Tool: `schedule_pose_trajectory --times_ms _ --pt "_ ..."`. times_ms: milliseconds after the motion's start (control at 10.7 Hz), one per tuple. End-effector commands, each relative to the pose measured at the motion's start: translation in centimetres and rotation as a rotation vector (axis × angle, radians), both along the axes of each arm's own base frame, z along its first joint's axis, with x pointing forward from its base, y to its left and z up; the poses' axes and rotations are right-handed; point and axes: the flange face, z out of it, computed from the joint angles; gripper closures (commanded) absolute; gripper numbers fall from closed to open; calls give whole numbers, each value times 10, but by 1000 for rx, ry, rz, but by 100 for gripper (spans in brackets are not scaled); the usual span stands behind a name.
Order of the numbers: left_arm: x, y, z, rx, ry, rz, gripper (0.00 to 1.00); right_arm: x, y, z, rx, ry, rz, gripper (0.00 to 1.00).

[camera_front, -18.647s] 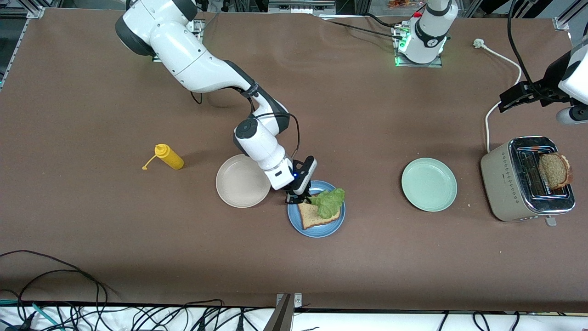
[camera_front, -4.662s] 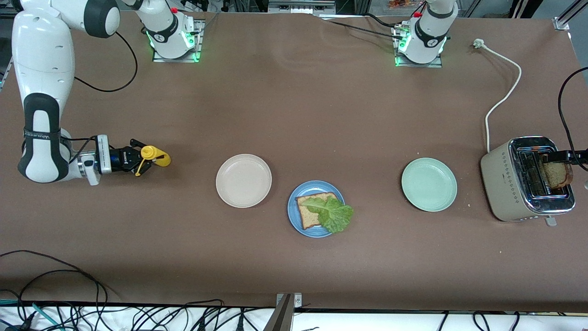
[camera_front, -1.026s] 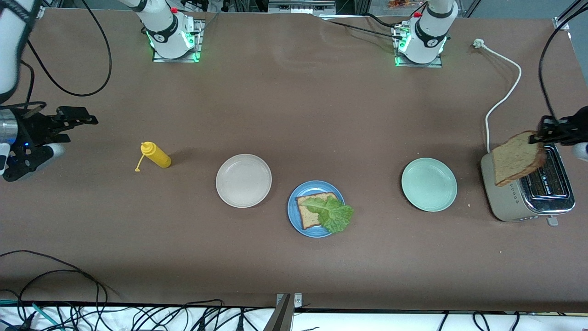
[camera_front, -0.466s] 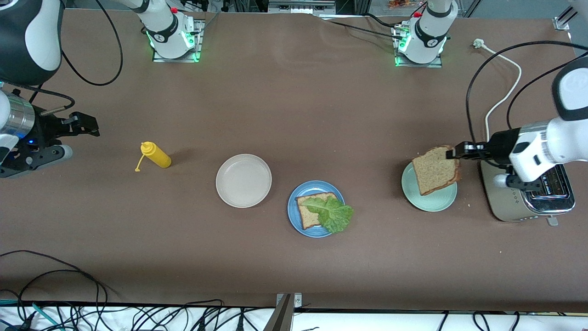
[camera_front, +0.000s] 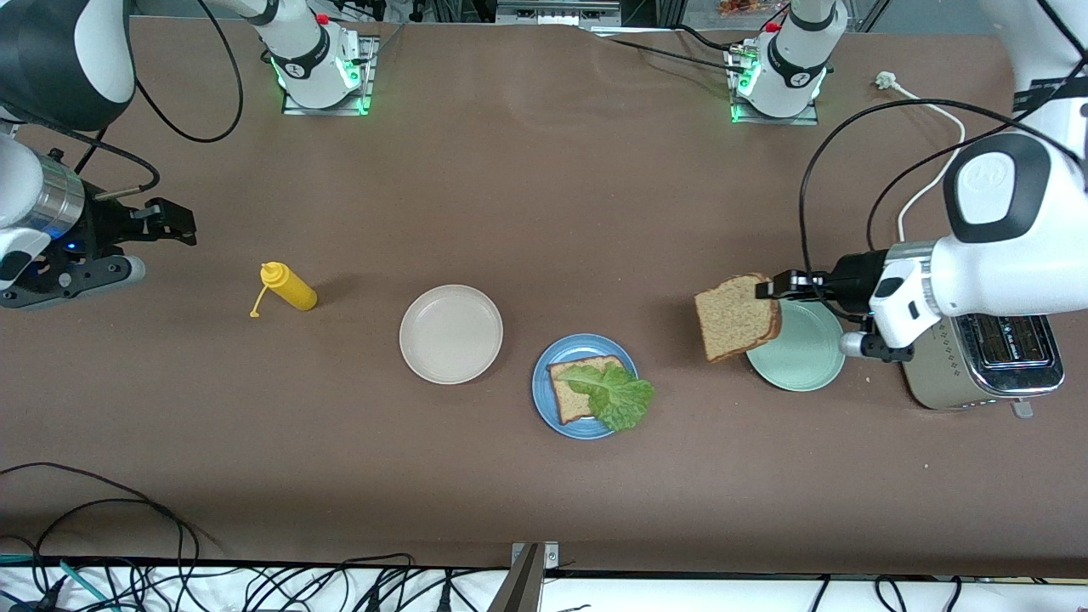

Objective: Make sandwich in blue plate with both arms
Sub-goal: 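Carry the bread slice with the left gripper over the blue plate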

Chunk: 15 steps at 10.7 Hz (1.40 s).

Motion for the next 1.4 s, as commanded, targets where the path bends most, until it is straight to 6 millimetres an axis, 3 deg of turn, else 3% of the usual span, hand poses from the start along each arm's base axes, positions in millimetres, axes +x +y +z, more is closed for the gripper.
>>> schedule_pose_trajectory --times_ms 0,280,653,839,1305 --pt "10 -46 -28 -90 14 23 100 -26 -9 -3 17 -57 13 0" --pt "18 -87 -62 -208 54 87 100 -24 0 2 22 -74 28 0" --pt "18 -139 -96 -217 29 118 100 -24 0 2 21 -74 28 0" --pt "29 -162 -111 -229 9 125 100 -24 10 1 15 -78 0 0" --pt "30 -202 -151 -201 -31 157 100 -25 23 0 -8 -83 -6 0"
